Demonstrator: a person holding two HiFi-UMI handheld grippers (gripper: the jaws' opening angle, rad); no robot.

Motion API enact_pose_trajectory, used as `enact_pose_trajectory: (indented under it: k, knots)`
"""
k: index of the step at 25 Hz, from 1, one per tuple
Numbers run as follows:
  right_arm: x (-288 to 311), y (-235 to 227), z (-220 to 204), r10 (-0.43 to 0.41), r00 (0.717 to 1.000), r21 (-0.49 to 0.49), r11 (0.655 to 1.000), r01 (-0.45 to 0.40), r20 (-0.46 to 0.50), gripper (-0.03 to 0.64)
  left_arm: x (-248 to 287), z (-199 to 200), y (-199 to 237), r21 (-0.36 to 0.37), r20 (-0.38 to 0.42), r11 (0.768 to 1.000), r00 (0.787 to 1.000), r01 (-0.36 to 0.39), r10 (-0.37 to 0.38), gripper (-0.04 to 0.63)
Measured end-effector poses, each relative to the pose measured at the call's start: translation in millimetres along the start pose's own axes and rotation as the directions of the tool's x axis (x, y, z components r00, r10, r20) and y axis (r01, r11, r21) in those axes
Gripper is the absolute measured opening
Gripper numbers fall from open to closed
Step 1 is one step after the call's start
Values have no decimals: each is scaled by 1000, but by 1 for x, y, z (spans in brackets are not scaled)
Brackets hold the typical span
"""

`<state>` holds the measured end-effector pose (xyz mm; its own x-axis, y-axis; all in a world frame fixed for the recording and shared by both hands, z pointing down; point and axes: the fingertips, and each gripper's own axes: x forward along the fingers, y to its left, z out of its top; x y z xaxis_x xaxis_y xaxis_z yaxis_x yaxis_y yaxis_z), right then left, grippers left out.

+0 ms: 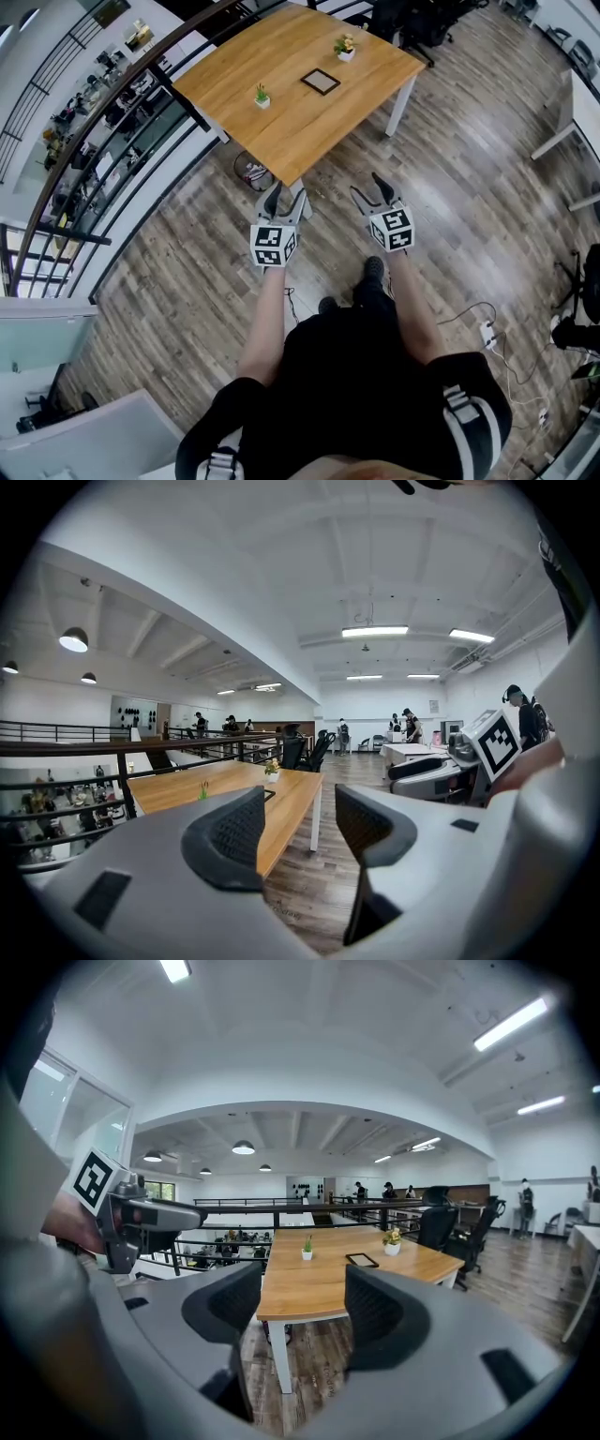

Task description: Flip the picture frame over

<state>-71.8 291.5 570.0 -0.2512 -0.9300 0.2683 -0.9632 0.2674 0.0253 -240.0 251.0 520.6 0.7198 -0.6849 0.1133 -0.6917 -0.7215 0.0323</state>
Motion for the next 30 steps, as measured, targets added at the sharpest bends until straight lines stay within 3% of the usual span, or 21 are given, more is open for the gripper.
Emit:
enact_pose_trajectory:
  k: [11,30]
  knots:
    - [30,-55,11,43,999,3,999,-43,13,305,57,9,-5,-9,-5,1000,1000,-30,30,252]
    - [70,-165,20,162,987,-13,987,-161,3,304,151,15,-32,-21,-36,987,986,-161,160,252]
